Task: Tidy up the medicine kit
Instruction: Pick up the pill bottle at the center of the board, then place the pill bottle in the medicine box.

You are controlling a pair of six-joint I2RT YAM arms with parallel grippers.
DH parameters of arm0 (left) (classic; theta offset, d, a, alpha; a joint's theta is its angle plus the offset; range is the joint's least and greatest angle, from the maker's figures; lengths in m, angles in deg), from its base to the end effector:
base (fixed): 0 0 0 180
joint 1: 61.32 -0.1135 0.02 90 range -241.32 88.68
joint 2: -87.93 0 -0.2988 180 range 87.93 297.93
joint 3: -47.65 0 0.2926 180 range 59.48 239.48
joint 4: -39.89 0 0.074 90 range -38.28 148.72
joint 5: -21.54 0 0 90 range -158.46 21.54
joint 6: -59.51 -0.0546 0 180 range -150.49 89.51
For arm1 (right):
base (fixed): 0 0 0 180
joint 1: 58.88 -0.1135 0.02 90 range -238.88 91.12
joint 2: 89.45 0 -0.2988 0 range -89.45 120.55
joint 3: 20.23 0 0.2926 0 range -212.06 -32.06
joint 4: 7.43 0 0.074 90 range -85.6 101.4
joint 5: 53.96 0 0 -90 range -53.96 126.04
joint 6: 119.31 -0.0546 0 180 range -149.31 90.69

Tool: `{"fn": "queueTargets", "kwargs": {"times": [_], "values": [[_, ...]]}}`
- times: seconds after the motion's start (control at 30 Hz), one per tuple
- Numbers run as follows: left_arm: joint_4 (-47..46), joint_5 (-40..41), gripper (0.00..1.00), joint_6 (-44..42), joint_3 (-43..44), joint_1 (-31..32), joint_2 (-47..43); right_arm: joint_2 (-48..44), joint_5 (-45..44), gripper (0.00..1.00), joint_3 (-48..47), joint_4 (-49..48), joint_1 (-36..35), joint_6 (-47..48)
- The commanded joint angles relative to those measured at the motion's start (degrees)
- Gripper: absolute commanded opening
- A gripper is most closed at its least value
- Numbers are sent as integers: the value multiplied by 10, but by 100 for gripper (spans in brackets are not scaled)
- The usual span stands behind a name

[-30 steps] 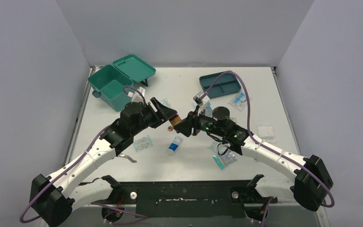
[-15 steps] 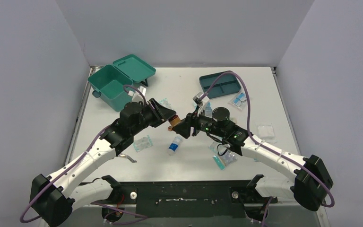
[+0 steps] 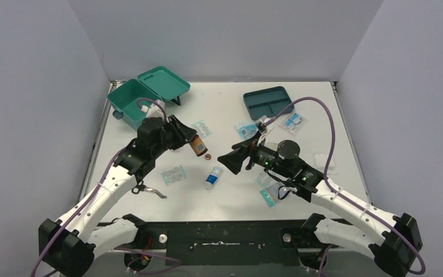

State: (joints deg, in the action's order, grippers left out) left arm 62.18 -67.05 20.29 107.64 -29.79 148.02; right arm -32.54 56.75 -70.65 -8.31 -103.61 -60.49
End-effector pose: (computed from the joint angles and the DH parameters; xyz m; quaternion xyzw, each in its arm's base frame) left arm 0.2415 -0.1466 0.3230 -0.1457 0.8180 -0.3584 0.4256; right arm 0.1797 0.2052 0.3185 -0.2059 0.7095 0.5114 0.4391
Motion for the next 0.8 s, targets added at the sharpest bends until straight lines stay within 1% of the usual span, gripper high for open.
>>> {"fn": "queueTargets", "kwargs": {"times": [0.0, 0.17, 0.27, 0.4, 0.57, 0.77], "values": [[23, 18, 0, -81, 91, -88, 1, -55, -32, 100, 9, 14, -5, -4], [55, 21, 0, -141, 150, -200, 49, -95, -46, 100, 6, 70, -5, 4], [50, 4, 0, -146, 177, -268, 88, -108, -53, 100, -4, 99, -5, 15], [11, -4, 0, -134, 204, -336, 151, -108, -56, 100, -30, 125, -5, 31], [-13, -2, 0, -122, 247, -371, 235, -98, -62, 100, -49, 158, -6, 42], [-29, -14, 0, -111, 314, -406, 317, -100, -60, 100, -37, 146, -8, 28]]}}
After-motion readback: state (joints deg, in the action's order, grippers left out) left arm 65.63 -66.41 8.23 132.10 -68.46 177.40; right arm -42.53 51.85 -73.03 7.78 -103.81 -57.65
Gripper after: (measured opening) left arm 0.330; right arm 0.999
